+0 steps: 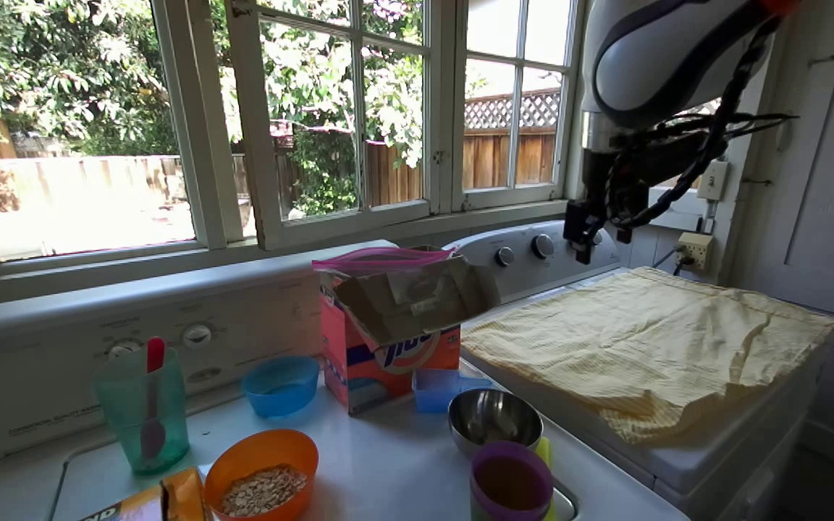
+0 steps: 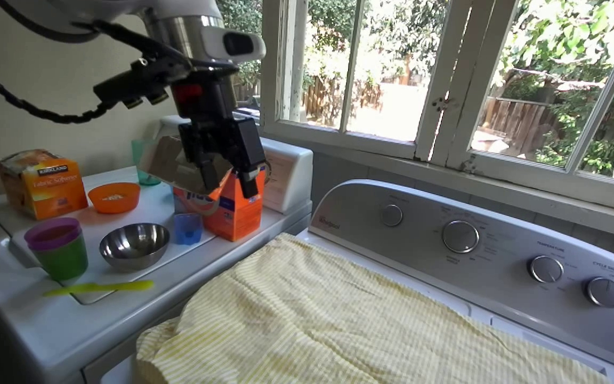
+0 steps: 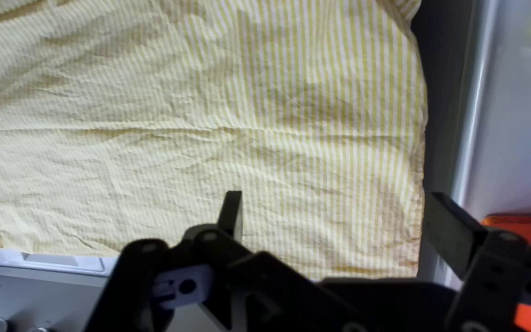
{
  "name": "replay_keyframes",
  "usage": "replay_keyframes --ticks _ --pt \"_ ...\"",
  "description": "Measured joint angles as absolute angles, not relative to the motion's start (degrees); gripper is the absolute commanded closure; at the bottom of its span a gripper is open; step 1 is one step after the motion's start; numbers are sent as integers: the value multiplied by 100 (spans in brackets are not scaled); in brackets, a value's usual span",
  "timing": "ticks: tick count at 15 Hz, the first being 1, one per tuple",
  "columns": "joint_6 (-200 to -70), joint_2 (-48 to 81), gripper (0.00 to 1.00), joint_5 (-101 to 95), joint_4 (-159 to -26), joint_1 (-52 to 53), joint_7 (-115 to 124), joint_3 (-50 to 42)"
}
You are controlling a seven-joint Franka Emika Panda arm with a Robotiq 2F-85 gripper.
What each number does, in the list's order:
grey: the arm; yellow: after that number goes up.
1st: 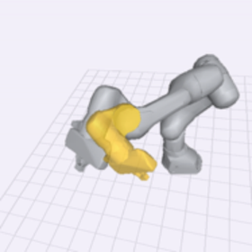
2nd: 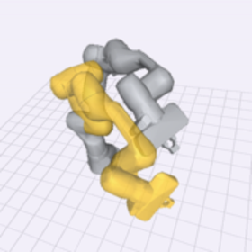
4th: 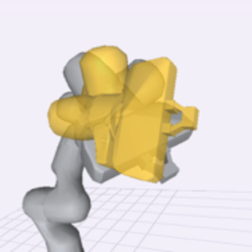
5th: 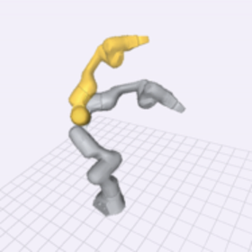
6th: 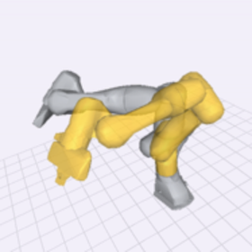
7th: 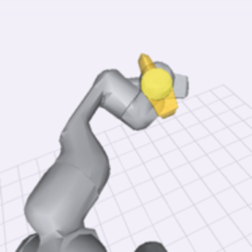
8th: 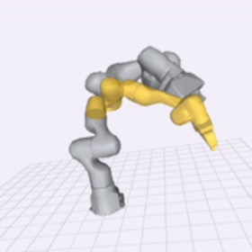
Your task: Fold the towel once
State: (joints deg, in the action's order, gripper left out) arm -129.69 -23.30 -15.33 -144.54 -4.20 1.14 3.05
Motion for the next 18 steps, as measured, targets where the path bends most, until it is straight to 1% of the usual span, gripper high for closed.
replay_keyframes --ticks 10,15,18 --pt "-14212 -647 0 -1996 -14241 -298 587 455" --pt "-14234 -506 0 -2075 -14141 -279 641 443" --pt "-14339 -406 0 -2672 -14114 -233 1113 474"
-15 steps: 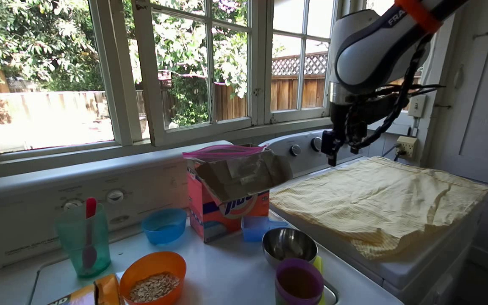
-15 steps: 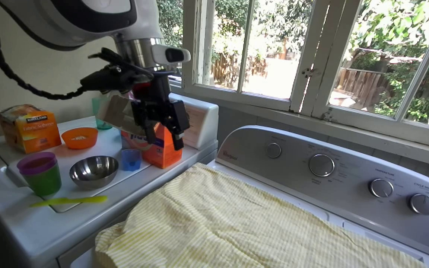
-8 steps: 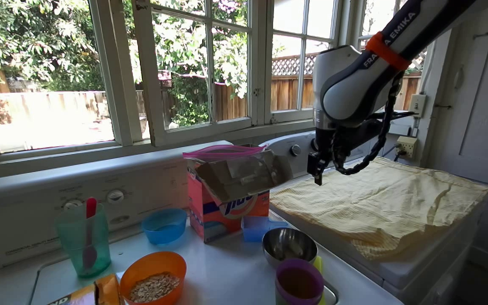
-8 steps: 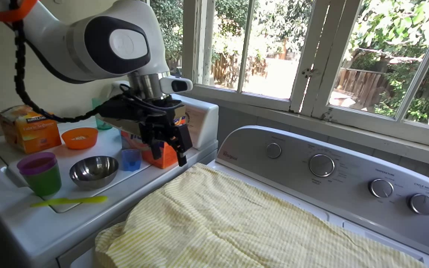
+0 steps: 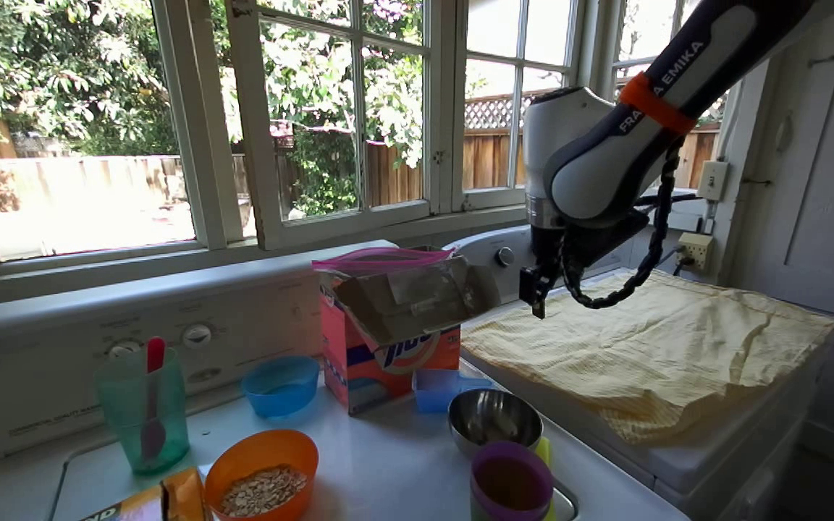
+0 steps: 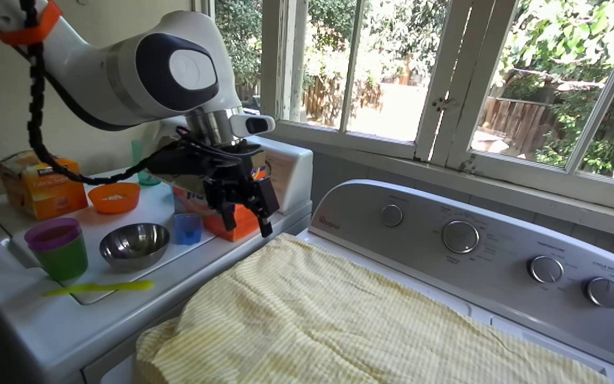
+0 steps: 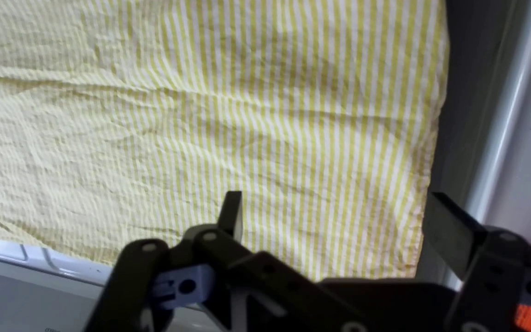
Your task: Fold the towel once
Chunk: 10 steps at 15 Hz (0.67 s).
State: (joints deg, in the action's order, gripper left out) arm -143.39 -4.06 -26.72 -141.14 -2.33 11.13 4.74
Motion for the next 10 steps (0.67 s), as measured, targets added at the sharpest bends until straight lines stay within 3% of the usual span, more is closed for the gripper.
replay_keyframes --ticks 10 --pt "-14796 473 0 -3442 -13921 109 2173 468"
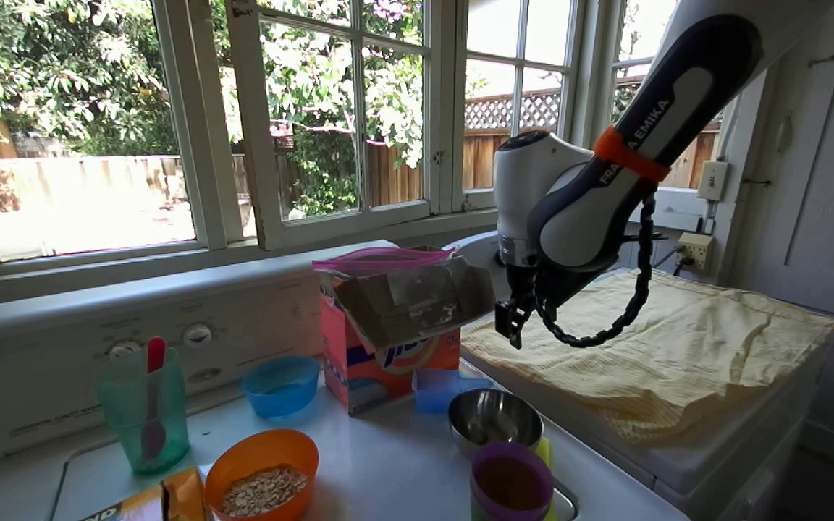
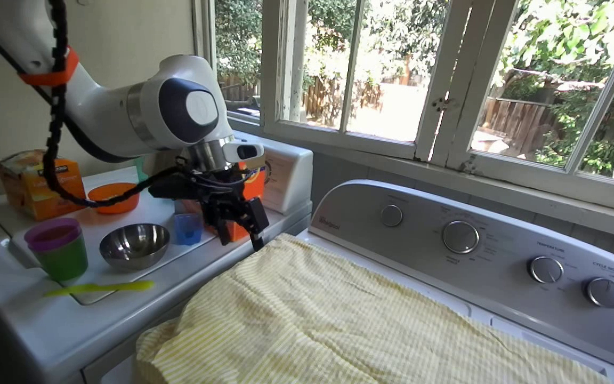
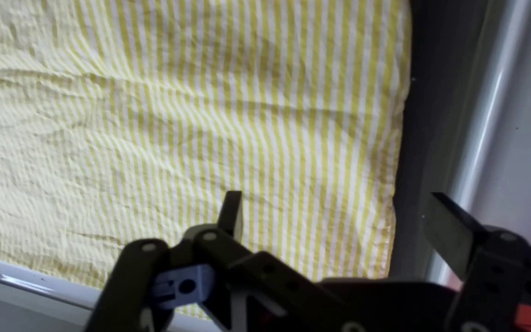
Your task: Fold the towel once
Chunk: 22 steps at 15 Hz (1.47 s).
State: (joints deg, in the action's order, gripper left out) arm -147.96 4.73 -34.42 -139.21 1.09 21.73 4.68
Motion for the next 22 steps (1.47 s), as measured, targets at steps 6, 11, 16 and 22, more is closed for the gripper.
replay_keyframes --ticks 6,11,16,22 --pt "-15133 949 0 -3732 -13773 281 2426 200" --pt "-15240 1278 0 -4081 -13665 460 2814 37" --pt "-15241 1530 2 -4543 -13579 523 3224 -2" --pt "-15241 1702 57 -5163 -13499 557 3688 -96"
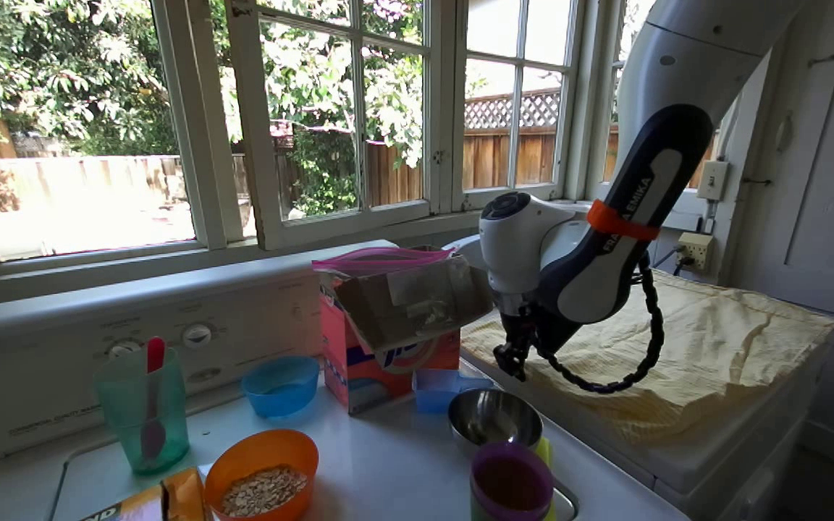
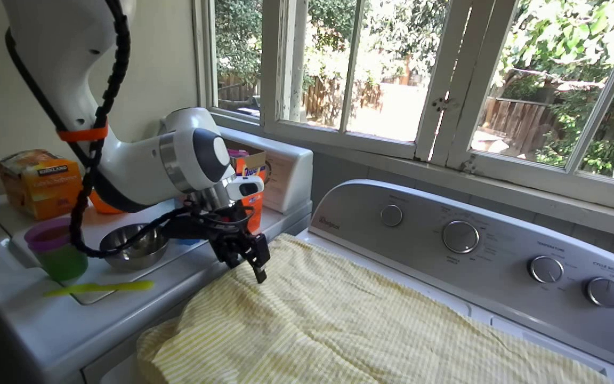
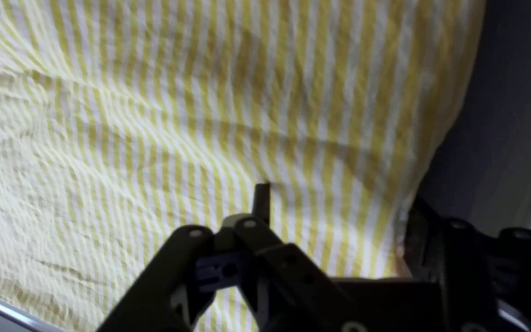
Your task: Fold the towel once
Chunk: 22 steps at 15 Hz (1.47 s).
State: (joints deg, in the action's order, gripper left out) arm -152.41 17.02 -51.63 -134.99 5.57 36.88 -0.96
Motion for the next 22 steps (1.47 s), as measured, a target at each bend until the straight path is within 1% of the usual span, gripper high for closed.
replay_keyframes --ticks 2,4,6,7,12,14,18,22 --pt "-15244 1710 72 -5224 -13495 559 3723 -95" --pt "-15244 1706 83 -5225 -13500 593 3726 -61" --pt "-15247 1642 97 -5222 -13513 611 3726 -19" --pt "-15248 1614 100 -5214 -13519 612 3726 15" --pt "-15247 1295 99 -5062 -13564 557 3477 53" --pt "-15247 1015 99 -4660 -13627 474 2986 37" --pt "-15320 280 99 -3120 -13969 267 1276 76" --pt "-15291 -452 99 -1371 -14215 340 -443 203"
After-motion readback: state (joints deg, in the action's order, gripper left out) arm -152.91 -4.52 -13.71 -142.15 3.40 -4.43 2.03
